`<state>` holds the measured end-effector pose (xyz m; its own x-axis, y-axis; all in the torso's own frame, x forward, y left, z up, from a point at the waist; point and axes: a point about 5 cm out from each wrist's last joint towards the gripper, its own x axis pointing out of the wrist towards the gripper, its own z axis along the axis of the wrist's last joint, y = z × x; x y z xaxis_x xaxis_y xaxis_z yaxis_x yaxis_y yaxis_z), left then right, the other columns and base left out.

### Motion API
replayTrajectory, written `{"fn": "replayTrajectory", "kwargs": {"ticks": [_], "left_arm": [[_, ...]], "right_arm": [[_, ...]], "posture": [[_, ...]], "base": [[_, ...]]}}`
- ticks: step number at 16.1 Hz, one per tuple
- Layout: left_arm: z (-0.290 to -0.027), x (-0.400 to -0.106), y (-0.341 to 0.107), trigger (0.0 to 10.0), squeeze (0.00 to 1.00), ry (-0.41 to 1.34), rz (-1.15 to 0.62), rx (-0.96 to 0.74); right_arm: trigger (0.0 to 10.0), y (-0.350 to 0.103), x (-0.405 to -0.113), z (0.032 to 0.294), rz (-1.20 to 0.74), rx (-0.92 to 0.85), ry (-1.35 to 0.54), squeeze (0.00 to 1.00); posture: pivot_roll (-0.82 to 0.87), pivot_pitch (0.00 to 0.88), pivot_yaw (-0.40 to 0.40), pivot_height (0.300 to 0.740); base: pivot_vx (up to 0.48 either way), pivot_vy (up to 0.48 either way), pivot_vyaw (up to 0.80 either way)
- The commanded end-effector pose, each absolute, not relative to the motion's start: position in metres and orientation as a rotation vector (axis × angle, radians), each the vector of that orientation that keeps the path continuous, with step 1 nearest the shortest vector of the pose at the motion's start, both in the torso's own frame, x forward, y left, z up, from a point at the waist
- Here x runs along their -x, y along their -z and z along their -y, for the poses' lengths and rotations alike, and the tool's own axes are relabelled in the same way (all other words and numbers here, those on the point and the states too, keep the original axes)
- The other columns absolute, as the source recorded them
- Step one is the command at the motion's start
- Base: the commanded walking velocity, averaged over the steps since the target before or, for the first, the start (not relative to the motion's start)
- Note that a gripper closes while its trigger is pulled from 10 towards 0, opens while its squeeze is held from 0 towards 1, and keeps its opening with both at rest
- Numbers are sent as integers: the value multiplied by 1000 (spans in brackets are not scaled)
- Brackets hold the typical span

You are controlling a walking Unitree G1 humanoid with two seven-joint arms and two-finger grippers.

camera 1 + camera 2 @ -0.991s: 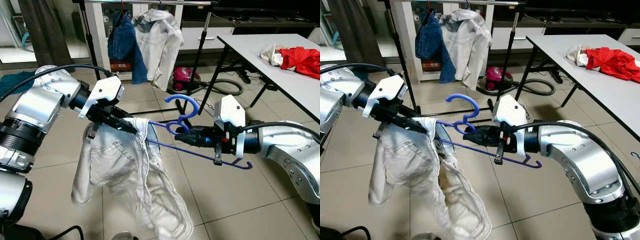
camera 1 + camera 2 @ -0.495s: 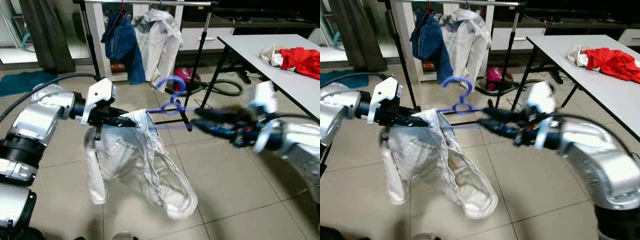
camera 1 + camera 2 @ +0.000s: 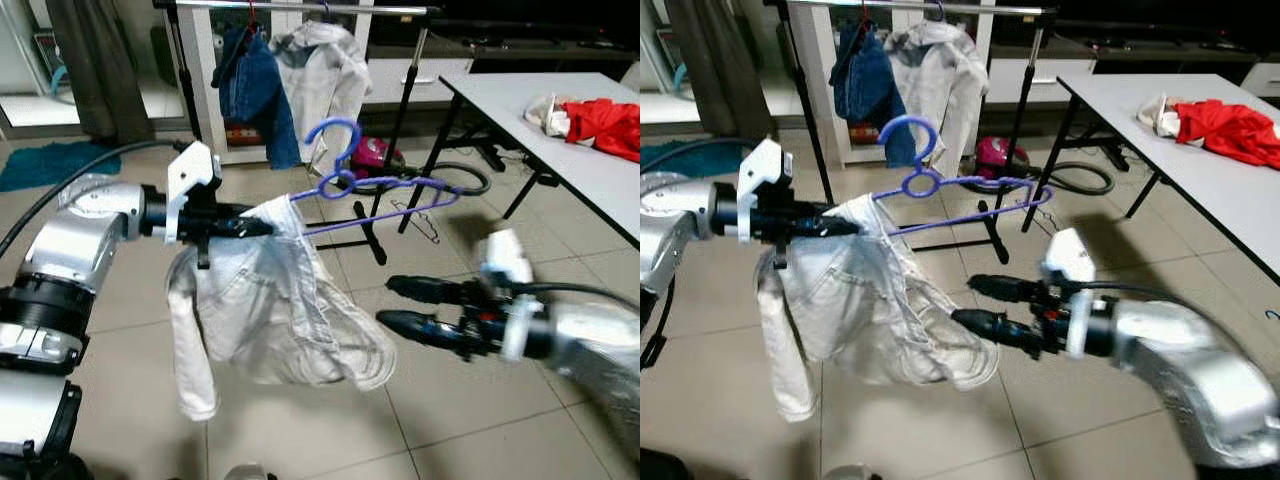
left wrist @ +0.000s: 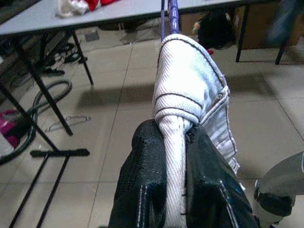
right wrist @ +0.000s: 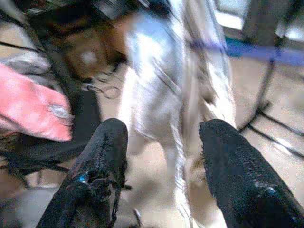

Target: Hang hanger

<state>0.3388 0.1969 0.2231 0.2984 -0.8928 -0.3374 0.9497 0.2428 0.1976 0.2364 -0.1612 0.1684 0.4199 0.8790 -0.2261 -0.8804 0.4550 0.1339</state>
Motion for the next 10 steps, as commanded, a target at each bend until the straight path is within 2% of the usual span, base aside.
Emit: {"fn": "replayTrajectory", "kwargs": {"ticks": [1,3,4,5,9,10], "left_arm": [[-188,-338,-254,0,0,1302,-45,-425],[-181,-329,-270,0,0,1357,-2,-436],[-180,-327,-272,0,0,1365,6,-437],[-177,-323,-279,0,0,1374,30,-444],[-172,-311,-301,0,0,1386,99,-459],[-172,-309,-304,0,0,1387,105,-459]], "right_arm": [[10000,-154,-246,162,-324,67,-1022,1000],[10000,-112,-269,166,-428,134,-837,1000],[10000,-106,-272,166,-443,138,-820,1000],[10000,-94,-272,162,-469,154,-843,0],[10000,-51,-279,171,-566,374,-738,0],[10000,-47,-279,174,-580,385,-725,0]], "posture": [[46,0,-56,740],[54,0,-71,740],[56,0,-75,740],[61,0,-87,740],[72,0,-110,740],[72,0,-113,740]], "base": [[0,0,0],[0,0,0],[0,0,0],[0,0,0],[0,0,0],[0,0,0]]}}
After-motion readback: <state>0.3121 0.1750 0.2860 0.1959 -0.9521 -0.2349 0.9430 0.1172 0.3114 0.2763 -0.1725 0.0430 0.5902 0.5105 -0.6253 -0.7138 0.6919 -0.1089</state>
